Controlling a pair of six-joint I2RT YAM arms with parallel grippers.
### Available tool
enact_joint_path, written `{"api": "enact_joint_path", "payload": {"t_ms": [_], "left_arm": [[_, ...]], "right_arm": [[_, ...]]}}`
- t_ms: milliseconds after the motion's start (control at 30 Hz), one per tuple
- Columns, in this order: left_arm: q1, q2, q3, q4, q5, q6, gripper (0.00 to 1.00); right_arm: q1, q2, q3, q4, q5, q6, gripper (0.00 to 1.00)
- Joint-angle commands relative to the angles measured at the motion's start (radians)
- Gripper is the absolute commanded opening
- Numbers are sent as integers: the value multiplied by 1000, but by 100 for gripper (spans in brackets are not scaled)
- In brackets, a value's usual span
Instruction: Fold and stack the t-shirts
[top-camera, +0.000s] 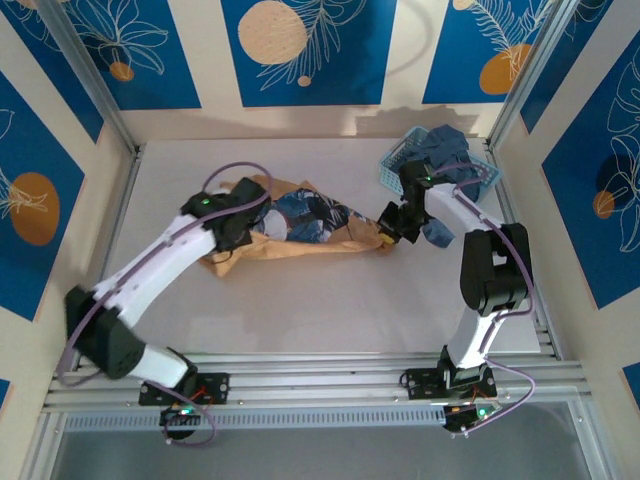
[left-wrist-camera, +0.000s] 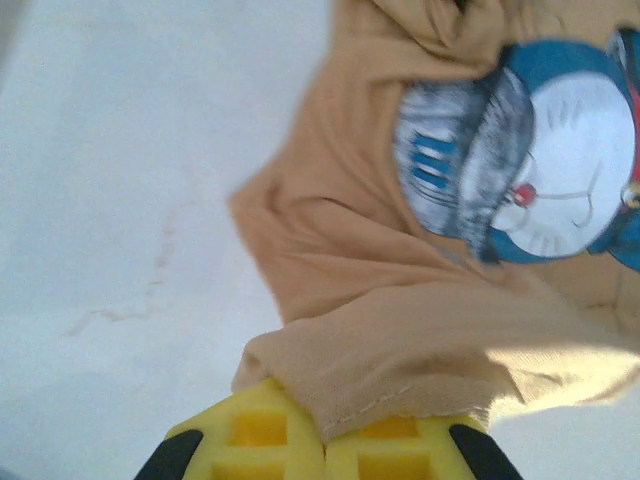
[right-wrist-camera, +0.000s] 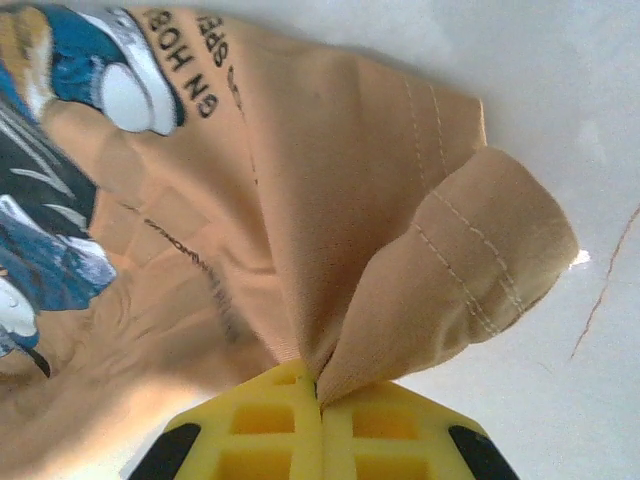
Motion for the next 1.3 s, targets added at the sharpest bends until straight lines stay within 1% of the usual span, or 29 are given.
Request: {"api": "enact_joint_path", "payload": {"t_ms": [0,100,200,233,300,333,367,400,467,533,600,633,700,767,867,933,1033,1100,1133,1200,1267], "left_arm": [[21,-88,-63,-155,-165,-99,0],[38,-170,-93,-216,-233,-160,0],[79,-225,-110,-246,-270,-187,0],[97,-239,-115,-247,-277,-186,0],[133,-256,-121,-243,-280,-178,0],[155,-261,-125,-234,-275,-164,0],[176,-265,-128,-225,-267,-150,0],[190,-267,-132,-217,-257,-139,0],[207,-271,-141,-187,-231,-113,0],[208,-268,-147,-179,-216,-111,0],[208,-267,-155,-173,-200,-110,0],[208,-267,-161,-169,-190,-112,0],[208,-269,-166,-161,-176,-109,0],[208,-268,-164,-156,-165,-104,0],[208,-266,-163,-147,-146,-93,0],[208,-264,-167,-141,-135,-86,0],[209,-263,-179,-126,-120,-69,0],[208,-264,-184,-125,-117,-64,0],[208,-266,-187,-124,-115,-64,0],[208,-277,-193,-119,-107,-61,0],[208,-288,-200,-116,-102,-62,0]], "right_arm": [[9,-76,25,-97,-7,-9,0],[30,-124,-30,-128,-44,-23,0],[72,-161,-124,-128,-146,-56,1],[94,-162,-159,-121,-189,-80,5],[127,-156,-222,-88,-304,-128,16],[140,-152,-257,-66,-356,-149,24],[145,-153,-280,-68,-365,-158,31],[143,-162,-298,-70,-349,-156,37],[105,-212,-353,-52,-317,-119,50],[48,-271,-400,-28,-301,-60,56],[4,-310,-431,-18,-285,15,57],[-10,-322,-451,0,-300,67,55],[-9,-326,-482,41,-353,173,51],[25,-319,-511,89,-404,294,50],[119,-299,-518,134,-422,378,48],[194,-261,-487,145,-396,365,48],[319,-164,-367,187,-334,284,47],[397,-66,-253,142,-270,216,47],[429,-9,-199,117,-241,186,49],[464,84,-139,79,-199,165,54],[473,171,-102,60,-190,161,55]]}}
